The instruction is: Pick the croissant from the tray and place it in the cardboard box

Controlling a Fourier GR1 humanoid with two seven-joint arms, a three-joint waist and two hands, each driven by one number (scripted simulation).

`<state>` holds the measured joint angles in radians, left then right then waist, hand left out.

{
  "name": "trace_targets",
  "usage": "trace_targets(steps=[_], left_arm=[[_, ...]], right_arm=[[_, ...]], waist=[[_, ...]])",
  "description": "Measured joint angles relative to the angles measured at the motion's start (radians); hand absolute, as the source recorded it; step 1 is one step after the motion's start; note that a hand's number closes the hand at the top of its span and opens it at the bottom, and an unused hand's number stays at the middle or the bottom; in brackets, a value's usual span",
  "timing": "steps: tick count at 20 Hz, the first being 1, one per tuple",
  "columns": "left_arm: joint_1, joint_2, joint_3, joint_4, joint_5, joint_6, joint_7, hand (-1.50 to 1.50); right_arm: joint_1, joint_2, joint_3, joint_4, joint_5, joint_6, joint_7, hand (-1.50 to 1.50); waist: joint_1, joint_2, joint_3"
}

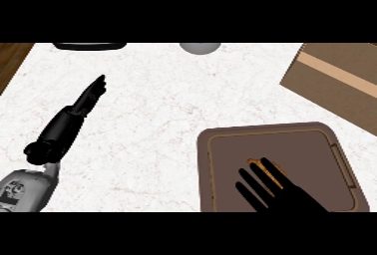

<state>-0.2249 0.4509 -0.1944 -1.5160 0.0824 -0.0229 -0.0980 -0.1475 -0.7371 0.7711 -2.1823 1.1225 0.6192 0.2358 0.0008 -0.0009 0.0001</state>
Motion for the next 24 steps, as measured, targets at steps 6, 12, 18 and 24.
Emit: trace_targets(steps=[6, 12, 18, 24], left_arm=[[0.011, -0.018, 0.036, -0.009, -0.029, -0.031, 0.001, 0.0], [0.01, -0.047, 0.066, -0.02, -0.056, -0.059, 0.016, 0.0], [-0.011, -0.088, 0.087, 0.013, -0.101, -0.067, 0.012, 0.0], [-0.006, -0.101, 0.121, 0.017, -0.11, -0.107, 0.004, 0.0]], right_arm=[[0.01, 0.045, -0.013, 0.104, 0.092, -0.053, -0.048, -1.5], [0.026, 0.082, -0.04, 0.154, 0.126, -0.056, -0.121, -1.5], [0.055, 0.09, -0.087, 0.203, 0.172, -0.092, -0.188, -1.5], [0.05, 0.131, -0.133, 0.317, 0.241, -0.162, -0.233, -1.5]], waist=[[0.0, 0.0, 0.0], [-0.001, 0.001, 0.0], [-0.003, 0.001, 0.0], [-0.001, 0.001, 0.0]])
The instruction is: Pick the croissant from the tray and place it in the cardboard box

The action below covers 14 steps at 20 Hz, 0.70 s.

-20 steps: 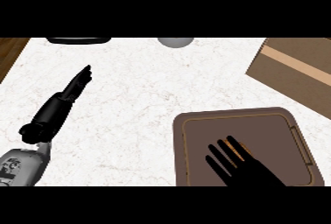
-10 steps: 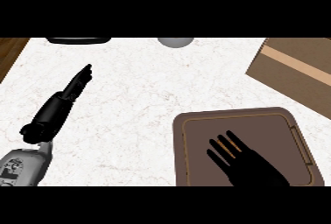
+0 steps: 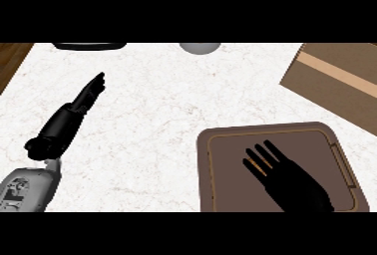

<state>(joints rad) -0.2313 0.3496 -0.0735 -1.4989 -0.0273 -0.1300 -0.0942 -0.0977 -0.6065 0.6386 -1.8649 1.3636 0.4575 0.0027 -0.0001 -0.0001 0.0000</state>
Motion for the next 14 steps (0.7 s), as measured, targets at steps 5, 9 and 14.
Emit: trace_targets(steps=[5, 9, 14], left_arm=[[0.018, -0.006, 0.025, -0.018, -0.009, -0.029, -0.001, 0.0], [0.028, -0.03, 0.019, -0.045, -0.032, -0.025, 0.018, 0.0], [0.042, -0.043, 0.026, -0.065, -0.046, -0.028, 0.024, 0.0]], right_arm=[[0.004, 0.037, -0.027, 0.06, 0.027, -0.01, -0.043, -1.5], [-0.005, 0.054, -0.011, 0.103, 0.06, -0.044, -0.101, 1.5], [-0.016, 0.065, -0.007, 0.138, 0.097, -0.166, -0.176, 1.5]], waist=[[0.001, 0.0, 0.0], [0.002, -0.001, -0.001], [0.003, -0.005, -0.004]])
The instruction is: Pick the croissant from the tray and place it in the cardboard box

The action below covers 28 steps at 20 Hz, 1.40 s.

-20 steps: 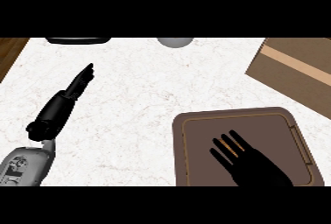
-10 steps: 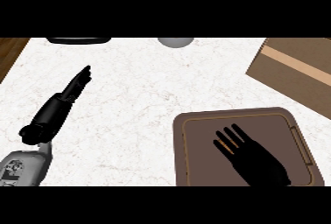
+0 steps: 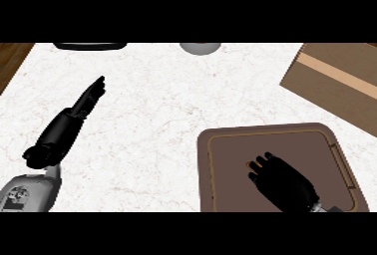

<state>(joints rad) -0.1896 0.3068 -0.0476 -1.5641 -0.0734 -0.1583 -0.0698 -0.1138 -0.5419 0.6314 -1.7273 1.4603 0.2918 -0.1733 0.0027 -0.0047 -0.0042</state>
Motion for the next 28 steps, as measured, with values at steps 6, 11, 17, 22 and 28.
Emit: trace_targets(steps=[6, 11, 17, 22, 28], left_arm=[[-0.019, -0.007, 0.02, 0.013, -0.005, -0.019, 0.007, 0.0], [-0.041, -0.006, 0.021, 0.024, -0.007, -0.03, -0.001, 0.0], [-0.041, -0.02, 0.016, 0.023, -0.016, -0.026, 0.007, 0.0], [-0.029, -0.011, 0.039, 0.001, -0.006, -0.04, 0.024, 0.0], [-0.008, -0.009, 0.047, 0.016, -0.012, -0.048, -0.003, 0.0]], right_arm=[[-0.004, 0.025, -0.016, 0.014, 0.016, -0.093, -0.074, 1.5], [-0.059, 0.144, -0.169, 0.116, -0.185, -0.05, -0.104, 1.5], [-0.2, 0.239, -0.351, 0.238, -0.359, -0.06, -0.155, 1.5], [-0.287, 0.229, -0.453, 0.212, -0.417, -0.067, -0.188, 1.5], [-0.345, 0.246, -0.633, 0.105, -0.526, -0.011, -0.061, 1.5]], waist=[[-0.003, 0.001, 0.0], [0.006, 0.008, -0.003], [0.01, 0.008, 0.002], [0.003, 0.005, 0.004], [-0.009, 0.002, 0.004]])
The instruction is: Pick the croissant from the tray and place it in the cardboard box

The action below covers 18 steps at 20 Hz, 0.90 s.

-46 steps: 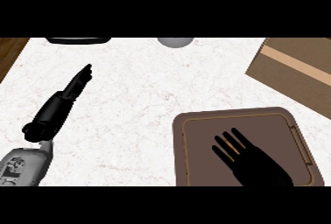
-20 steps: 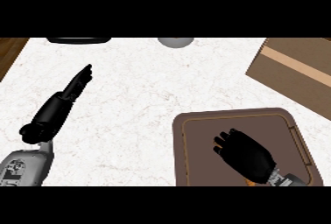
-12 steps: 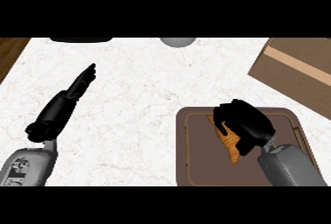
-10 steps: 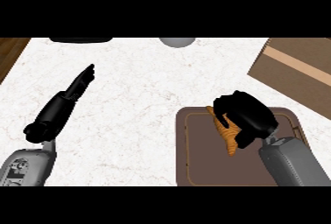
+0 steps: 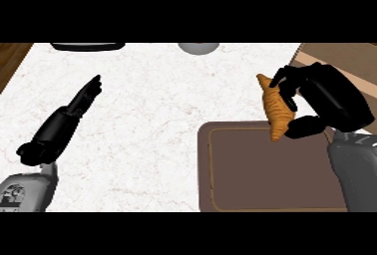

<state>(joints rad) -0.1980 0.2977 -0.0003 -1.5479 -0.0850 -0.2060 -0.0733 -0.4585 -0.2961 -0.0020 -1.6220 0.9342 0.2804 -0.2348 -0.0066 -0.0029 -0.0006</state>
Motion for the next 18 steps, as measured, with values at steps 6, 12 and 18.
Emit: trace_targets(steps=[6, 12, 18], left_arm=[[0.003, -0.007, -0.005, -0.021, -0.006, -0.001, 0.007, 0.0], [-0.038, -0.025, -0.007, 0.01, -0.021, 0.005, 0.009, 0.0], [-0.04, -0.028, -0.009, 0.007, -0.021, -0.011, 0.009, 0.0]], right_arm=[[-0.113, -0.005, -0.206, 0.064, -0.081, 0.002, 0.156, 1.5], [-0.274, -0.105, -0.346, 0.295, -0.108, -0.038, 0.19, 1.5], [-0.37, -0.252, -0.372, 0.598, -0.052, -0.1, 0.086, 1.5]], waist=[[0.009, 0.002, 0.0], [0.017, 0.007, 0.0], [0.03, 0.012, 0.001]])
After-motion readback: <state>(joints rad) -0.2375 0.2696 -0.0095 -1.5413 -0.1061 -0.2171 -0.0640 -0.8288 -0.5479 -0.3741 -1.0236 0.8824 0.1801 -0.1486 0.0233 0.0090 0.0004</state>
